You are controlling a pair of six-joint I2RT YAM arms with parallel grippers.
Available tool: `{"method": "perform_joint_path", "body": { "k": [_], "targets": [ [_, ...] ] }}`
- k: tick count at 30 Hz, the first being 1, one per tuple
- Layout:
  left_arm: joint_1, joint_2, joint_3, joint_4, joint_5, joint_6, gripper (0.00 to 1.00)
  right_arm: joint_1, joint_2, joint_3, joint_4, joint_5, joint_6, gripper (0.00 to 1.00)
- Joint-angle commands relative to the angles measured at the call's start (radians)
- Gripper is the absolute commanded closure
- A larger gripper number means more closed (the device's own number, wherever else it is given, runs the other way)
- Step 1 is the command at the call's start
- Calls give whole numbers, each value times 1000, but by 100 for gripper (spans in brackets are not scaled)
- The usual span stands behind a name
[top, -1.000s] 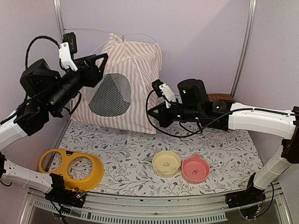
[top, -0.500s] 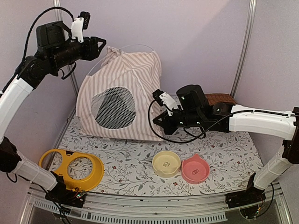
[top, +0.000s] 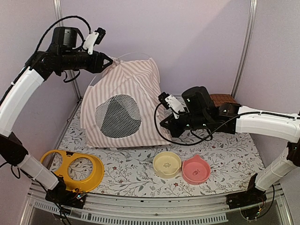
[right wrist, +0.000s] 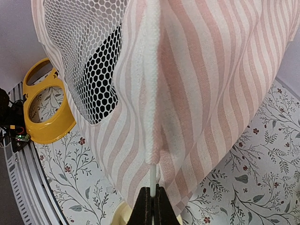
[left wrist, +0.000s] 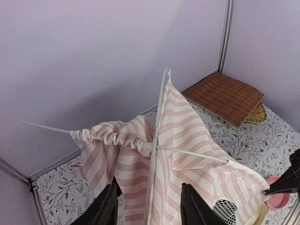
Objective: Set up the pet tent
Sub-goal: Pass from the right arm to the left
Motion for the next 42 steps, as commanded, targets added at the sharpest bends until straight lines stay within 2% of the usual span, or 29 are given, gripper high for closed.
{"method": "perform_joint_path", "body": {
  "k": [1, 10, 14, 18, 22, 28, 32, 36, 39, 42],
  "targets": [
    [20, 24, 22, -56, 45, 35, 57, -9, -47, 1, 15, 25, -11, 100],
    [22, 56, 24, -86, -40, 59, 62, -12, -60, -11, -2, 33, -15, 100],
    [21, 73, 23, -89, -31, 68, 72, -14, -74, -33, -5, 41, -17, 100],
    [17, 78, 22, -72, -1, 64, 99, -21, -94, -57, -6, 46, -12, 100],
    [-18, 60, 7, -31, 17, 51, 100, -35, -114, -84, -8, 42, 5, 100],
    [-77, 21, -46, 80, 10, -36, 100, -64, -144, -113, -7, 28, 27, 74],
    [-119, 24, -47, 107, -36, -47, 100, -70, -161, -117, -23, 23, 28, 53],
    [-137, 31, -47, 125, -57, -57, 100, -72, -178, -116, -32, 23, 22, 38],
    [-148, 36, -46, 134, -53, -62, 100, -80, -186, -103, -22, 5, 16, 30],
    [-163, 48, -40, 134, -55, -63, 100, -102, -175, -77, 6, -33, 15, 35]
  ]
}}
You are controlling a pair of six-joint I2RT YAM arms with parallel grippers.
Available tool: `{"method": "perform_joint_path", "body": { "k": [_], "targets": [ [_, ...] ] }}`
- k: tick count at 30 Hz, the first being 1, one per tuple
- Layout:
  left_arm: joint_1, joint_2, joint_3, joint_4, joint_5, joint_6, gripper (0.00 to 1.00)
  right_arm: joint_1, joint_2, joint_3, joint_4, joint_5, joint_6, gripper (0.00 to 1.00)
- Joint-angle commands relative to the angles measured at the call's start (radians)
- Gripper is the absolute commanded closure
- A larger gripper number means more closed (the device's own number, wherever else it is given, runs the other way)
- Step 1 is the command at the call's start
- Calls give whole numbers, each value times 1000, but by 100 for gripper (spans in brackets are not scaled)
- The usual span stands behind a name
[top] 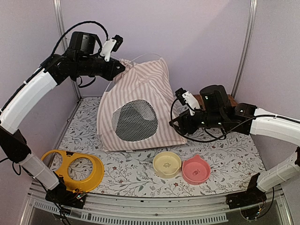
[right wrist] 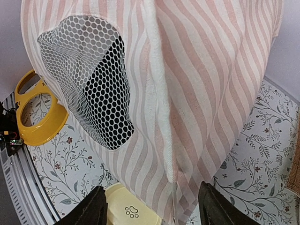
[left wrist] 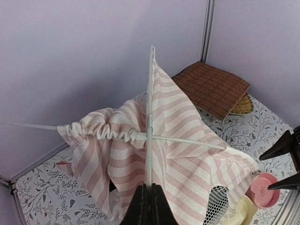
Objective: Set up the pet tent
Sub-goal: Pass from the right arm to the left
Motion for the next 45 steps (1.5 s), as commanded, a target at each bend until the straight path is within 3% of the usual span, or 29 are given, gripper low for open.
{"method": "perform_joint_path", "body": {
  "k": [1, 5, 11, 17, 21, 25, 32, 37, 45],
  "targets": [
    [-31, -9, 10, 78, -13, -13, 100, -37, -4, 54, 38, -59, -2, 37],
    [-48, 2, 20, 81, -8, -19, 100, -67, 57, 146, 21, -63, -17, 43],
    [-68, 14, 27, 97, 23, -35, 100, -93, 160, 266, 6, -110, -54, 70],
    [-95, 34, 33, 124, 49, -57, 100, -94, 252, 385, -21, -118, -82, 80],
    [-111, 51, 34, 135, 59, -73, 100, -106, 294, 460, -25, -95, -116, 92],
    [-126, 65, 26, 162, 76, -99, 100, -129, 339, 539, -28, -93, -128, 94],
    [-157, 88, -19, 293, 3, -220, 100, -157, 439, 677, -50, -90, -160, 82],
    [-164, 102, -54, 391, -142, -317, 100, -165, 459, 760, -117, -71, -166, 62],
    [-187, 138, -69, 491, -260, -382, 100, -165, 356, 745, -189, 16, -101, 21]
  ]
}}
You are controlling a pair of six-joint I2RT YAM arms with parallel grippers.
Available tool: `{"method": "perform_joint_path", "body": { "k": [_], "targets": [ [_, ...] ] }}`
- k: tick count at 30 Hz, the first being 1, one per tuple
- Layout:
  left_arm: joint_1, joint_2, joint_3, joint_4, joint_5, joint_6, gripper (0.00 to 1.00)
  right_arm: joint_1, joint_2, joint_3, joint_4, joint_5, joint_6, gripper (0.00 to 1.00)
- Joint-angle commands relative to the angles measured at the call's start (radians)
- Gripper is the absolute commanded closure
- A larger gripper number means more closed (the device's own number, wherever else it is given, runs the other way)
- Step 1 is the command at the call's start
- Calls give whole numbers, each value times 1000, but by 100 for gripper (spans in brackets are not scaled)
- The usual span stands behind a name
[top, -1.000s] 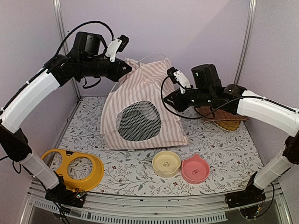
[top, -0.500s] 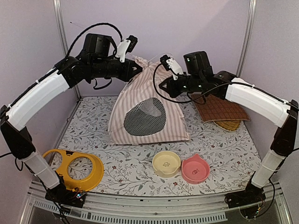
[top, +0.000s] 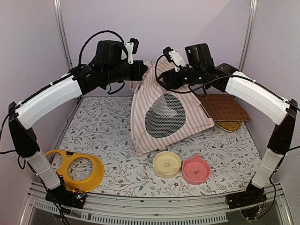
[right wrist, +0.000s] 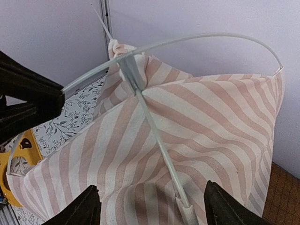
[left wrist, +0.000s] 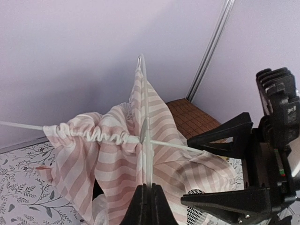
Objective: Set up the pet tent
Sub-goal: Pass from the right arm to the left, then pass from the left arm to the right
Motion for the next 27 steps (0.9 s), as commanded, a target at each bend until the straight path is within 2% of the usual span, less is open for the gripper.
{"method": "perform_joint_path", "body": {
  "k": [1, 5, 9, 12, 18, 27],
  "targets": [
    [-36, 10, 1, 147, -90, -45, 100, -6, -100, 13, -54, 71, 56, 18],
    [-71, 18, 4, 157, -155, -36, 100, -2, -170, 6, -69, 72, 120, 11],
    [-85, 12, -9, 180, -187, -55, 100, 35, -222, -5, -93, 104, 194, 9],
    [-98, 22, -3, 192, -215, -63, 100, 106, -253, -56, -69, 132, 254, 9],
    [-123, 34, -2, 231, -275, -134, 100, 237, -240, -164, 18, 218, 372, 9],
    [-152, 75, 63, 216, -357, -217, 100, 302, -186, -263, 133, 296, 438, 10]
  ]
}}
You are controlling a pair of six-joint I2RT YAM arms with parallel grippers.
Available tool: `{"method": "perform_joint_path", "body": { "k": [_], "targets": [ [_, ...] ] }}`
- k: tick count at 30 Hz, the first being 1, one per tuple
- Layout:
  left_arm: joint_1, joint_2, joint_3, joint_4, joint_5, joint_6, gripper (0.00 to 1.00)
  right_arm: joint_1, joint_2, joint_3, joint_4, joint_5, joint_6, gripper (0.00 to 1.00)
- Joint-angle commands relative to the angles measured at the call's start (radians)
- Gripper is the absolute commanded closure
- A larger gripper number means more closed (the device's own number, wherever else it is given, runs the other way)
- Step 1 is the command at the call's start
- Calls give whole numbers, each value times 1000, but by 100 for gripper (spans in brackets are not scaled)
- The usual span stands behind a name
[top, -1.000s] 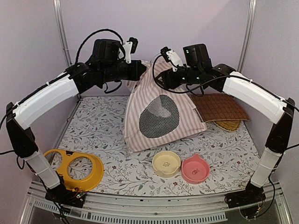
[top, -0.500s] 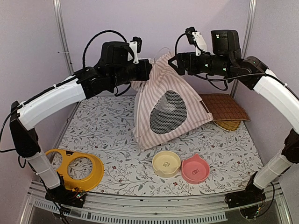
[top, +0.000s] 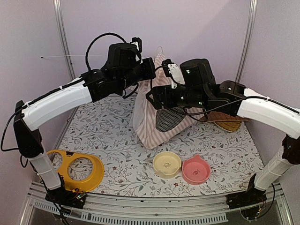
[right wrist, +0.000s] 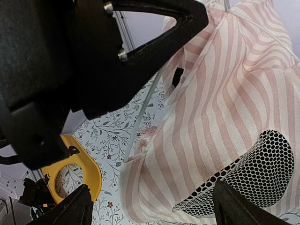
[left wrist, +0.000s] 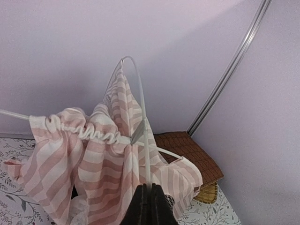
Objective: Set up the pet tent
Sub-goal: Pass from the left arm to the right
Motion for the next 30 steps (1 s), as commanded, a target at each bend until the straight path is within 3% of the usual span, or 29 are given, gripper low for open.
{"method": "perform_joint_path", "body": {
  "k": [1, 9, 16, 19, 24, 27, 30],
  "targets": [
    [-21, 18, 54, 60, -55, -57, 100, 23, 30, -8, 74, 81, 52, 10],
    [-24, 27, 75, 92, -56, -71, 100, 21, 77, -4, 26, 186, 60, 21],
    [-24, 25, 76, 132, -26, -79, 100, -11, 108, 36, -1, 185, 31, 31],
    [-23, 21, 75, 139, -20, -77, 100, -28, 115, 57, -31, 207, 19, 50],
    [-6, -1, 56, 155, 14, -53, 100, -61, 88, 50, -73, 277, -8, 98],
    [20, -20, 32, 171, 94, -38, 92, -72, 66, 40, -80, 325, -30, 100],
    [58, -48, -2, 186, 213, -21, 75, -76, 33, 1, -53, 371, -78, 100]
  ]
}}
